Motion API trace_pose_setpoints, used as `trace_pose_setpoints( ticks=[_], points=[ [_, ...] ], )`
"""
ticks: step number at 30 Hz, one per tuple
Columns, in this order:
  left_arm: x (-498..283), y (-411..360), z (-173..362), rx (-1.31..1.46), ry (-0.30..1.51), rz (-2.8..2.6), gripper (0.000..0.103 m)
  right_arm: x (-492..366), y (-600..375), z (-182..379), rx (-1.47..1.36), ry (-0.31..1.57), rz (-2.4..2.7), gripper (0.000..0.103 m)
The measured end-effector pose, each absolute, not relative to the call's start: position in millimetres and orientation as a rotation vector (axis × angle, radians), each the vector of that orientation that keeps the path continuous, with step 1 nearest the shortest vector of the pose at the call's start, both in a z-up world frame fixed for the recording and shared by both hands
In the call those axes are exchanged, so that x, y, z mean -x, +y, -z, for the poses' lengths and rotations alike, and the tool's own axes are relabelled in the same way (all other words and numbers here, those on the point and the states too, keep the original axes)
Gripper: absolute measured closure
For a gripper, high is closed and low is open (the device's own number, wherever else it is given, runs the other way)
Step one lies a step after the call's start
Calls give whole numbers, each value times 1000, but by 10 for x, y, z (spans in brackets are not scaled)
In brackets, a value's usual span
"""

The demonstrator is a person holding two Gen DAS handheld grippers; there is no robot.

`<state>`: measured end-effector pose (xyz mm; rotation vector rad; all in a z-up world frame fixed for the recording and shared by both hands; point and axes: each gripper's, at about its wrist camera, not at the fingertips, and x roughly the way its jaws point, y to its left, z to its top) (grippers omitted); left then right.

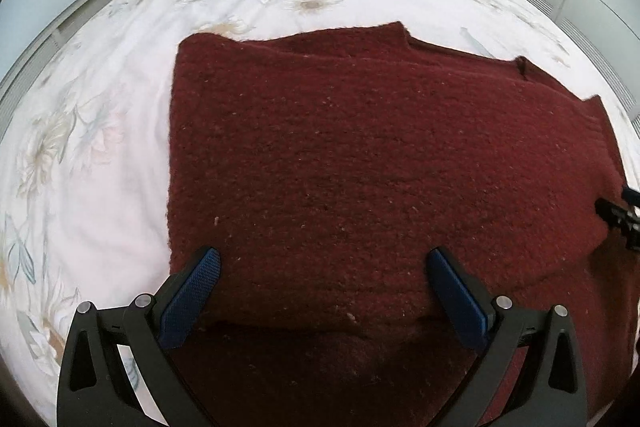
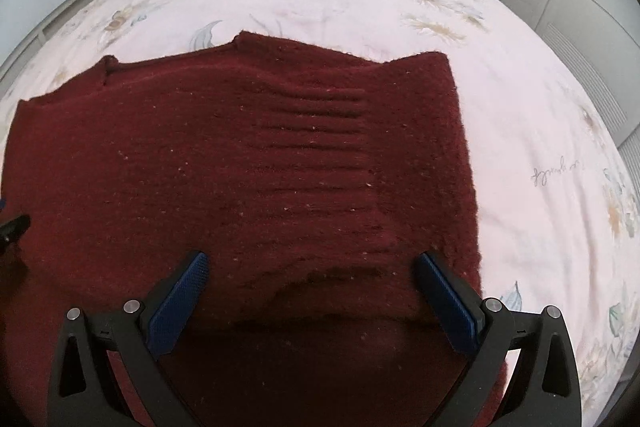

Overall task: Fold small clothes
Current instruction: 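Open both grippers and lift them off the folded sweater, then grasp the sweater hem with both grippers and lift it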

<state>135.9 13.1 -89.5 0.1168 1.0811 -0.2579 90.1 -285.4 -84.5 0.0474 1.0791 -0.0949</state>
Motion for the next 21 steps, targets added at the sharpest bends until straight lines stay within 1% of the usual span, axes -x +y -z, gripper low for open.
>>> trace_pose_setpoints(
  ticks=[6, 10, 15, 21],
  points=[
    [-1173, 309, 606, -86, 1107, 255, 1, -584, -3008, 493, -49, 1028, 77, 1],
    [-803, 517, 411, -62, 1088, 240, 1, -236, -3186, 402, -73, 1036, 86, 1],
    [-318, 769, 446, -45, 1152, 197, 1, 208, -3387, 532, -112, 1089, 119, 0],
    [135, 904, 715, -70, 1255, 201, 1, 624, -3490, 922, -147, 1242, 121, 1]
  ],
)
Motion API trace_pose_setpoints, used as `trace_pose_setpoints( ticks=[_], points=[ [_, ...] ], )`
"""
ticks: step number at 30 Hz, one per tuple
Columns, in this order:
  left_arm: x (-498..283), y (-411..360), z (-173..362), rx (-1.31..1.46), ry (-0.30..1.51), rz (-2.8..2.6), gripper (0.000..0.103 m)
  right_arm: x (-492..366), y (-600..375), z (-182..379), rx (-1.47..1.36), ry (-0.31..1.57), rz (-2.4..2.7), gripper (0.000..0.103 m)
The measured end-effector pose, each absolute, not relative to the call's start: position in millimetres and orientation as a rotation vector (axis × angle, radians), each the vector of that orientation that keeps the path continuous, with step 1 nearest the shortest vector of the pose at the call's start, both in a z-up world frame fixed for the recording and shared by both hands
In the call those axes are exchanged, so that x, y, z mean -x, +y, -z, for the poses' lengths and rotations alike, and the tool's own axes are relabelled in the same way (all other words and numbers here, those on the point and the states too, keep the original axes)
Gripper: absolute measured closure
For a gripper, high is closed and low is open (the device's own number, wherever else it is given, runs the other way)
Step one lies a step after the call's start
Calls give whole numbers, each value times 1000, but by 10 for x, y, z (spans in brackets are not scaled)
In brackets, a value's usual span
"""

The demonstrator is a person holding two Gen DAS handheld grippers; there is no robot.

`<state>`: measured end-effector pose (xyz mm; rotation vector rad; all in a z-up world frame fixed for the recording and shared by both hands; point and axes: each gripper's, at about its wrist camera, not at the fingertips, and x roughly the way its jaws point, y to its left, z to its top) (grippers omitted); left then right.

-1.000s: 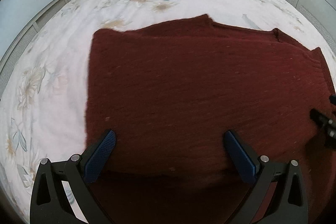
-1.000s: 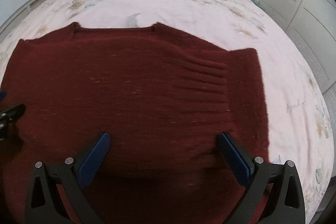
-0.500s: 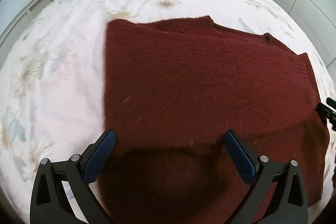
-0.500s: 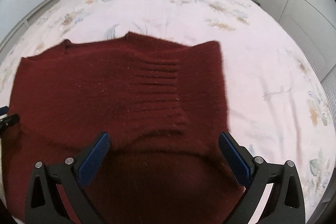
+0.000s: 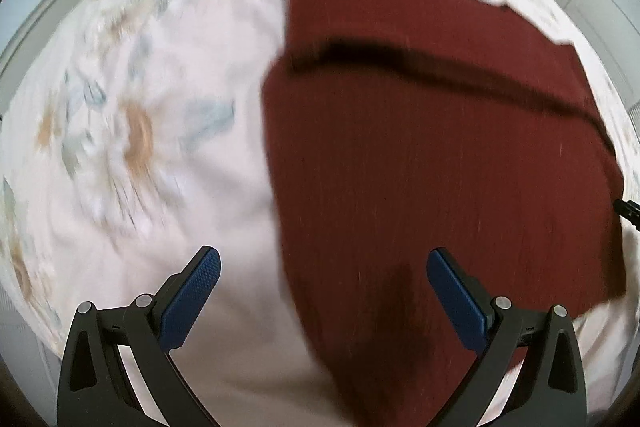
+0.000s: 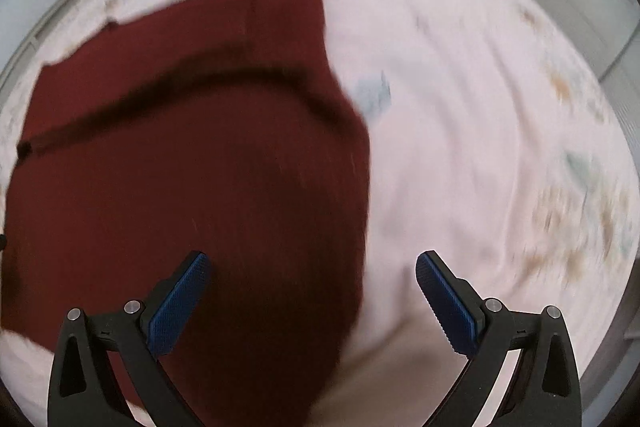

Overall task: Fold small clothes
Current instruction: 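Grasp the sweater hem with both grippers and lift it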

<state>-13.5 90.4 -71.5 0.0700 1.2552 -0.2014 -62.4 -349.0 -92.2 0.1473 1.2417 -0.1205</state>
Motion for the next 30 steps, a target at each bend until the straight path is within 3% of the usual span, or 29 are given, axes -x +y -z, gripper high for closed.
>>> trace_pose_setpoints(
  ticks=[8, 11, 13, 14, 17, 18, 30],
  points=[
    [317, 768, 959, -109, 1323, 243, 3, 870, -3398, 1056, -131, 1305, 102, 1],
    [310, 721, 969, -111, 1337, 279, 23, 863, -3330, 1048, -126, 1320, 95, 6],
    [337, 698, 944, -121, 1331, 305, 38, 865, -3309, 1048, -175, 1337, 70, 29],
    [350, 679, 925, -128, 1326, 319, 48, 867, -3298, 1039, -192, 1339, 54, 35],
    [385, 644, 849, -132, 1302, 356, 86, 844, -3258, 970, -207, 1348, 10, 78],
    [376, 639, 820, -123, 1300, 364, 89, 821, -3252, 935, -221, 1347, -7, 90],
    [245, 617, 113, -88, 1193, 430, 91, 318, -3499, 106, -309, 1159, -138, 92]
  ],
)
